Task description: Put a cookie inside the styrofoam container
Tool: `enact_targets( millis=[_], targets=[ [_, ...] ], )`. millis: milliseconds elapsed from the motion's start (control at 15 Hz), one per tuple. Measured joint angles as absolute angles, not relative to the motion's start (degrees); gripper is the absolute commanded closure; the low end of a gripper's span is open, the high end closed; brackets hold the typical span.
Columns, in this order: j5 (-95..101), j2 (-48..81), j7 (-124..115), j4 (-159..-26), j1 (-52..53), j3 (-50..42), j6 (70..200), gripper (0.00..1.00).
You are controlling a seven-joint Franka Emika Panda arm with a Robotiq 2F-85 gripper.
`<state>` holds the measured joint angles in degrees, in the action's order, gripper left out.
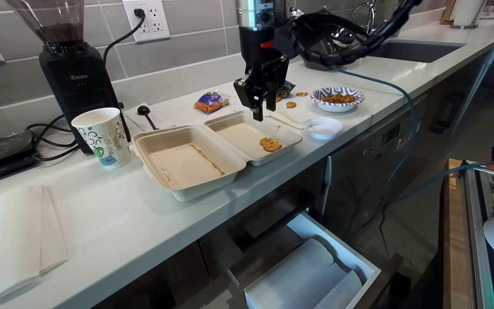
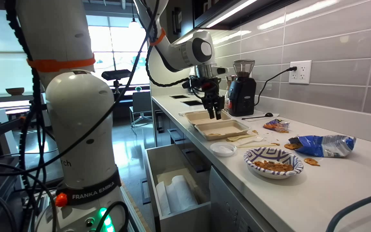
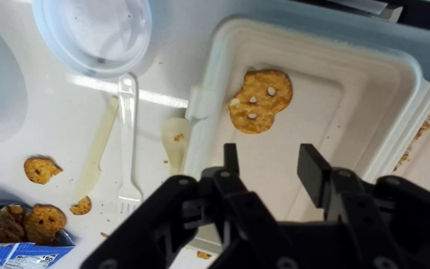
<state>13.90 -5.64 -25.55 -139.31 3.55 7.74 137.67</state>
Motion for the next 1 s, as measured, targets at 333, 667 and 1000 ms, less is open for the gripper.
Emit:
enact_targets(
  millis=[333,667,1000],
  targets=[
    [12.1,-4.6,-24.5,-137.8,3.6,7.7,137.2,0.00],
    [11.2,-6.2,-24.1,-137.3,3.0,6.0,131.5,0.00],
    [10.1,-11.3,-22.8,-136.5,0.2,2.5,123.0,0.00]
  ],
)
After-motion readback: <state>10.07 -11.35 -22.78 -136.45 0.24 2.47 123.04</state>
